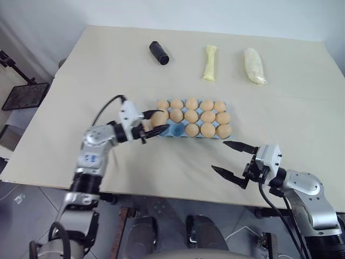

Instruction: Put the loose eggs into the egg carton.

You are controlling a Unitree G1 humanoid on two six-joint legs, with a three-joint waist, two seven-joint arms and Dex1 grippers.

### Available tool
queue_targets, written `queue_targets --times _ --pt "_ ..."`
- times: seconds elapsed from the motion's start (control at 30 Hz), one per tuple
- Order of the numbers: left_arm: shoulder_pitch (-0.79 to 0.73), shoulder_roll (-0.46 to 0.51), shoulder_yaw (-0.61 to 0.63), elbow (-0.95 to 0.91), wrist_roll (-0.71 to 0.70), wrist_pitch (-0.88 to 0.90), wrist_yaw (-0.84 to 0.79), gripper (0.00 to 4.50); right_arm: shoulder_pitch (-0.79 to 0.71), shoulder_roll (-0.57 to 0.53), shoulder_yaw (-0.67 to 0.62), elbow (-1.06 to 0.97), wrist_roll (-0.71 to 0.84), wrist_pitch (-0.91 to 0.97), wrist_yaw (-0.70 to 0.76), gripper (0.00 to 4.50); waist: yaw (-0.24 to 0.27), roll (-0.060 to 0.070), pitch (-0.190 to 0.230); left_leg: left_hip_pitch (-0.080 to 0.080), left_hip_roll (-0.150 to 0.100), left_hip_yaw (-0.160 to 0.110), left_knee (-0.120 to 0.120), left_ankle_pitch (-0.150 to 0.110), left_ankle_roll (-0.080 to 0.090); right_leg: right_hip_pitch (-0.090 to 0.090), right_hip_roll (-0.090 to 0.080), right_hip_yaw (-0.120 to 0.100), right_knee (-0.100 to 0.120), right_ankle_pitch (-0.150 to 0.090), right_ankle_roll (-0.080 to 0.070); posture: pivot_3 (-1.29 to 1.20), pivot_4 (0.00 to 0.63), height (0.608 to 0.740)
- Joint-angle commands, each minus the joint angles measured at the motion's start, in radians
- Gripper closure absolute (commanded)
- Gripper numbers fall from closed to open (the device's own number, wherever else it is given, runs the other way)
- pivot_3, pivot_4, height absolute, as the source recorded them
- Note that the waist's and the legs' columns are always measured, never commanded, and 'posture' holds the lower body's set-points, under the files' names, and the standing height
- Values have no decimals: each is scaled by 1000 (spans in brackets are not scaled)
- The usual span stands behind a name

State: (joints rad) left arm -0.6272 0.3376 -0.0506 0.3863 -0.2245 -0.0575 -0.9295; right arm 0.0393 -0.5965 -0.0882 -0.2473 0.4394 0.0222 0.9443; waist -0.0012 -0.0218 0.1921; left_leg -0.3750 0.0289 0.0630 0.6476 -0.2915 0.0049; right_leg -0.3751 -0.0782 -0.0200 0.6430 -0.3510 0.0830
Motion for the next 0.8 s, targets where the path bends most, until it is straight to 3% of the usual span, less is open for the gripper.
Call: queue_targets --times 0.03,0.13,0.37,0.57,0.8 --pt "-82 -25 -12 117 39 -66 17 2356 20 10 -32 -44 -1 -21 -30 0 -5 0 0 0 0 1 0 0 0 0 1 1 0 0 0 0 150 740" --pt "-130 -50 -25 199 57 -96 6 2356 36 17 -34 -56 -3 -25 -47 0 -5 0 0 0 1 2 0 0 0 -1 2 1 1 0 0 0 150 740" --pt "-128 -45 -25 202 31 -118 -81 101 59 29 -32 -81 -8 -29 -74 0 -1 -1 0 0 0 2 1 0 0 -1 1 1 0 0 1 0 150 740" --pt "-51 29 9 90 7 -91 -113 46 55 27 -24 -79 -5 -31 -72 0 -5 -1 0 0 1 1 0 0 0 -1 1 1 1 0 1 0 150 740" --pt "98 205 153 -27 -55 -87 -108 46 2 14 -16 -40 6 -33 -28 0 -8 -1 0 1 1 1 0 0 0 -1 0 2 1 0 1 0 150 740"
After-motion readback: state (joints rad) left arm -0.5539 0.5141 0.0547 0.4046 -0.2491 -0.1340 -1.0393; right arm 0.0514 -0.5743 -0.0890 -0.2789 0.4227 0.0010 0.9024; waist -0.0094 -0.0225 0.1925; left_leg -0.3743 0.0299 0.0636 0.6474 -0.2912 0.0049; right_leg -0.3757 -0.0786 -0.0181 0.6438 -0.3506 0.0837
